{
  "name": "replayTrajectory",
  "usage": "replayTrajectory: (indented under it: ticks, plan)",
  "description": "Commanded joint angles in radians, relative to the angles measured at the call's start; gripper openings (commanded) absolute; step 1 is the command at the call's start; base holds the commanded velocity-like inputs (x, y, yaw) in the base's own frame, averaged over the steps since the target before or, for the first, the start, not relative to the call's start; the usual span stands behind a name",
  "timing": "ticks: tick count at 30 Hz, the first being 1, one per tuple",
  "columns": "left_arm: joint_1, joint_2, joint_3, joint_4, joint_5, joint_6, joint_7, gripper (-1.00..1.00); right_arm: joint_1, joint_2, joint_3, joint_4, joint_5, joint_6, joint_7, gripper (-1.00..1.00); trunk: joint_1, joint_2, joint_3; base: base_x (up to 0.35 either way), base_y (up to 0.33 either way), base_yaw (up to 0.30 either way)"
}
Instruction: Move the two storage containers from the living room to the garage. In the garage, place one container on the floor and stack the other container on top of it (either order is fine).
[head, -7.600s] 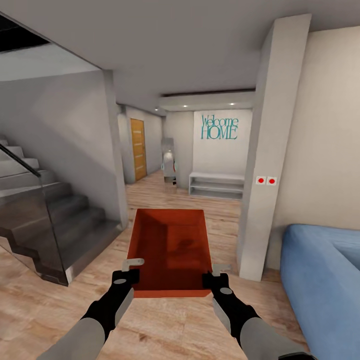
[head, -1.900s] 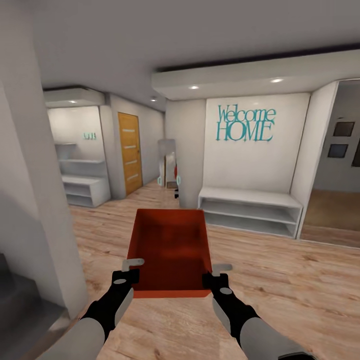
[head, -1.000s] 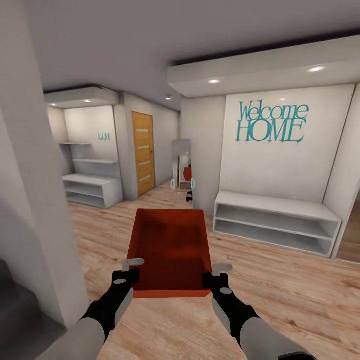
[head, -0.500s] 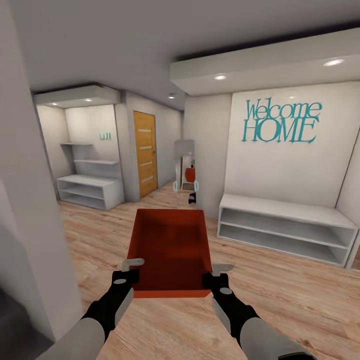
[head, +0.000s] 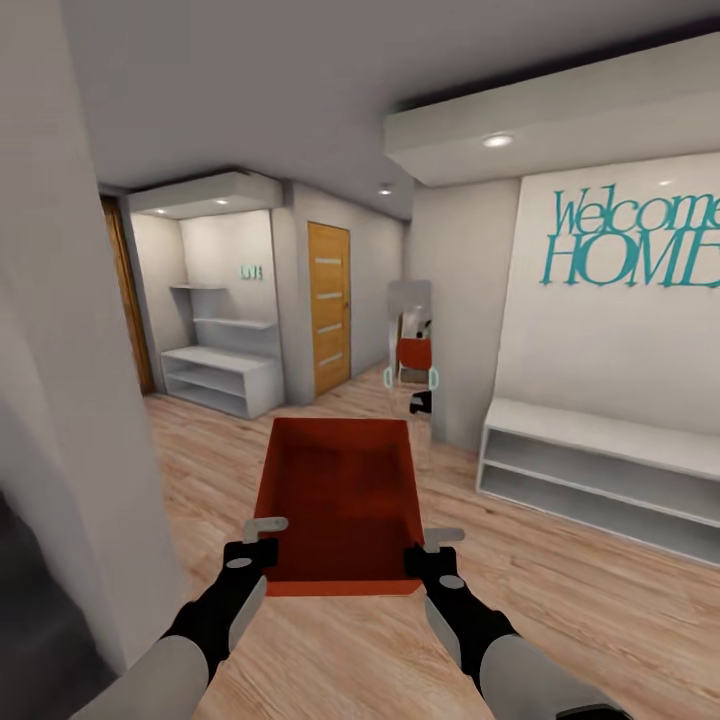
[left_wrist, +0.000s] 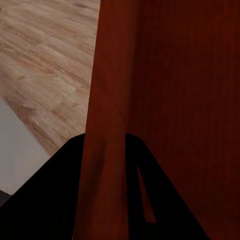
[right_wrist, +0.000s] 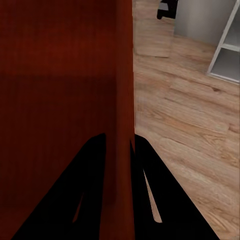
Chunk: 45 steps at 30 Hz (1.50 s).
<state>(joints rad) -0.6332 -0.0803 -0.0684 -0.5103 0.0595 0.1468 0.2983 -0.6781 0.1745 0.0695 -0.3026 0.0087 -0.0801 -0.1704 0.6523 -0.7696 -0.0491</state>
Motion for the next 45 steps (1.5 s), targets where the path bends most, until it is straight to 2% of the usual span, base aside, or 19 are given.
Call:
replayTrajectory:
  ticks: [1, 45]
  plan:
    - [0.0, 0.003, -0.001, -0.001, 0.0, 0.008, 0.012, -1.0, -0.001, 0.0, -0.004, -0.003, 0.005, -0.002, 0.0, -1.0, 0.001, -0.001, -0.002, 0.323, 0.0, 0.086]
    - [0.0, 0.01, -0.001, -0.001, 0.0, 0.008, 0.008, -1.0, -0.001, 0.0, -0.004, -0.003, 0.01, -0.003, 0.0, -1.0, 0.001, -0.001, -0.002, 0.323, 0.0, 0.003]
